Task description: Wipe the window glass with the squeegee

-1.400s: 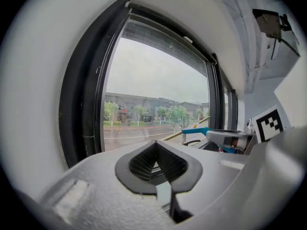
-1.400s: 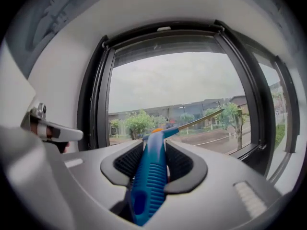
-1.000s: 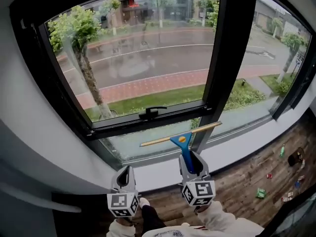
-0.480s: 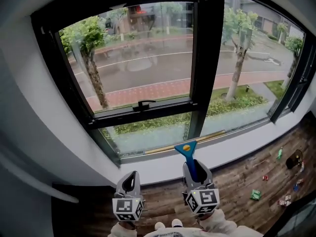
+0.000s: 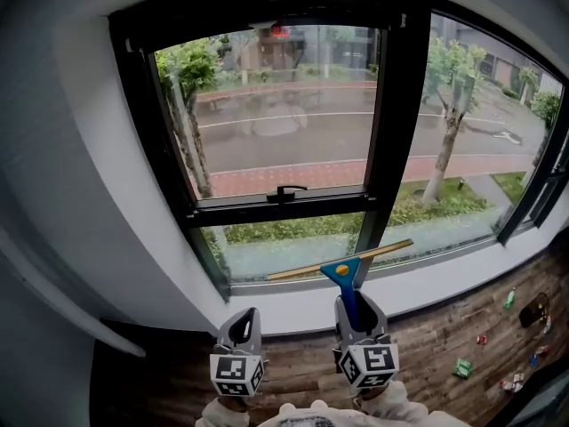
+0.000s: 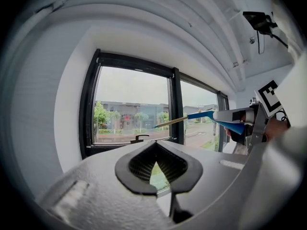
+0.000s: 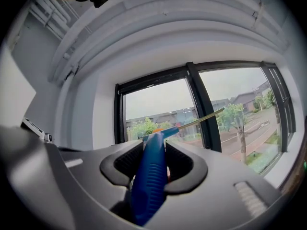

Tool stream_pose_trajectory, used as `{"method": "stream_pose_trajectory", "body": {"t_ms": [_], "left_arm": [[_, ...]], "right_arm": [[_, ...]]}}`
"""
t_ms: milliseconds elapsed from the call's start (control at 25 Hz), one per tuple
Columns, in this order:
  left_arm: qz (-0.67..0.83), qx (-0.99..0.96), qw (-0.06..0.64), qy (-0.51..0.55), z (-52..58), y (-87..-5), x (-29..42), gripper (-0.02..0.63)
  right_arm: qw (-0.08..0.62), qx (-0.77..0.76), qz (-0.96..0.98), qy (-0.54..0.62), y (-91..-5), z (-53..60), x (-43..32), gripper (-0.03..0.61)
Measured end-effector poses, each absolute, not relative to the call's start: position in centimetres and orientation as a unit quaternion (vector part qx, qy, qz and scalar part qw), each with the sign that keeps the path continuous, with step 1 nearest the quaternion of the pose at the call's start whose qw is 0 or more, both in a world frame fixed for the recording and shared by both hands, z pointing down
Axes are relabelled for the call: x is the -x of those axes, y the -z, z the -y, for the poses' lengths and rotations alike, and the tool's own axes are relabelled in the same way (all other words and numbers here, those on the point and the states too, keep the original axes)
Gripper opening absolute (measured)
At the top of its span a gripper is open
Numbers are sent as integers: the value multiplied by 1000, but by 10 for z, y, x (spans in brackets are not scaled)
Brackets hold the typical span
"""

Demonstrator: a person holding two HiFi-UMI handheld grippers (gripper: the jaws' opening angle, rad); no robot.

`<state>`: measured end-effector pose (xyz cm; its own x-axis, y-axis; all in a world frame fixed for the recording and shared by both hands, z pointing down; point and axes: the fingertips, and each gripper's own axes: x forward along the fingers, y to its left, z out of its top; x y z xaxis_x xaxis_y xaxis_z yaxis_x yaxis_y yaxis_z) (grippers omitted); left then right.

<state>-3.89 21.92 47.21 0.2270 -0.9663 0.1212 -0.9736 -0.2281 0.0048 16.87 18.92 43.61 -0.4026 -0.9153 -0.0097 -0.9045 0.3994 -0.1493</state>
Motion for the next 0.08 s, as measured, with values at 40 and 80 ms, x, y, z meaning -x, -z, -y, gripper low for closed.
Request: {"method": "stream_pose_trajectory", "body": {"t_ms": [40, 80], "left_arm": [[621, -782, 38, -45, -222, -470, 39, 0], [621, -781, 37, -44, -224, -469, 40, 2]], "right_arm": [[44, 543, -836, 60, -435, -191, -167, 146], [44, 542, -837, 60, -435, -194, -166, 146]]}}
